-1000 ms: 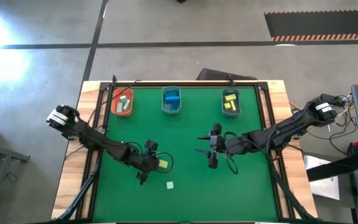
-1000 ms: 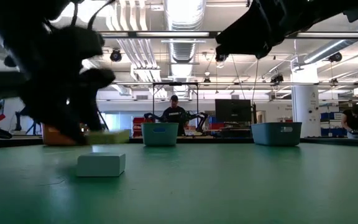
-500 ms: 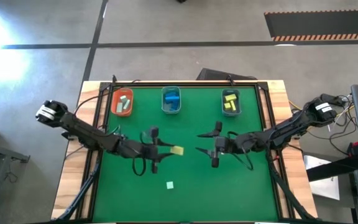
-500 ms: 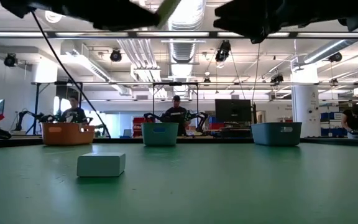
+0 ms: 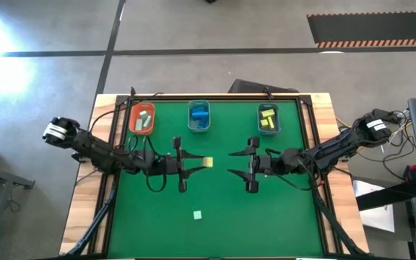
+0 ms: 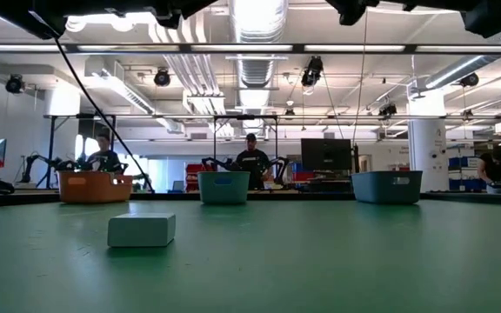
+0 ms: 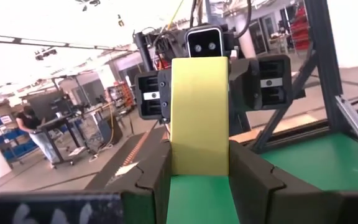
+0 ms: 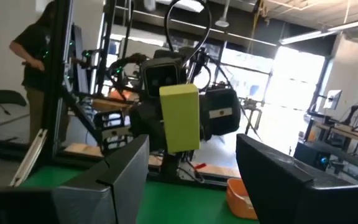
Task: Sort & place blocks by color
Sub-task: Put the yellow block into the gray bin
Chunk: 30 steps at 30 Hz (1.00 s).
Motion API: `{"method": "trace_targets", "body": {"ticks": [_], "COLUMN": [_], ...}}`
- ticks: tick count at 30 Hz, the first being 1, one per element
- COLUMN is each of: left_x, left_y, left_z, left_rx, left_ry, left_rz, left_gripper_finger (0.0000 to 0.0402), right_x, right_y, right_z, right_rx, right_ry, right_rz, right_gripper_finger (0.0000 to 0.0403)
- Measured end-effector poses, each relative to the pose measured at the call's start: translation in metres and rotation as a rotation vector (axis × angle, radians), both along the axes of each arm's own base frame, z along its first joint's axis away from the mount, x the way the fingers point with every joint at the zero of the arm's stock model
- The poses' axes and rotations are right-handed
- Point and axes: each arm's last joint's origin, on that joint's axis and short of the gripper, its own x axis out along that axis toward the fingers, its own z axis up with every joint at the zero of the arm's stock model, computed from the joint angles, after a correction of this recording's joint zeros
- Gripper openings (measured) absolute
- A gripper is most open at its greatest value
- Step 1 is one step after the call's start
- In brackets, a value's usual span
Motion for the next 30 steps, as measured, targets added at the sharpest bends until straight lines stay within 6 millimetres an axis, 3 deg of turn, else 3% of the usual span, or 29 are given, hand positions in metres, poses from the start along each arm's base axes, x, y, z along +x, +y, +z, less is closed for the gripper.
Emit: {"method": "trace_targets", "body": {"ticks": [7,14,23,30], "left_x": [0.001,0.009,0.025,0.037], "left_y": [0.004,0.003,0.006,0.003], "left_z": [0.001,-0.006,-0.013,-0.019], "left_rx": [-0.007,-0.019,-0.034,-0.023], "left_ry": [-0.020,-0.067,-0.190,-0.172], "left_rz": [0.012,0.003,-0.018,-0.040], "left_gripper_finger": [0.0108,0.0108,0.0108,0.0108], "right_x": [0.006,0.012,0.034,0.050], "right_y": [-0.009,-0.019,-0.017,-0.016], "right_z": [0.012,0.020,0.013,0.012], "right_rx": [0.022,0.025,-0.002,-0.026], "right_ry": [-0.036,-0.068,-0.019,-0.015], "right_rz": [-0.031,0.050,0.053,0.034], "right_gripper_finger": [0.0264,0.0296,0.0292,0.0285]}}
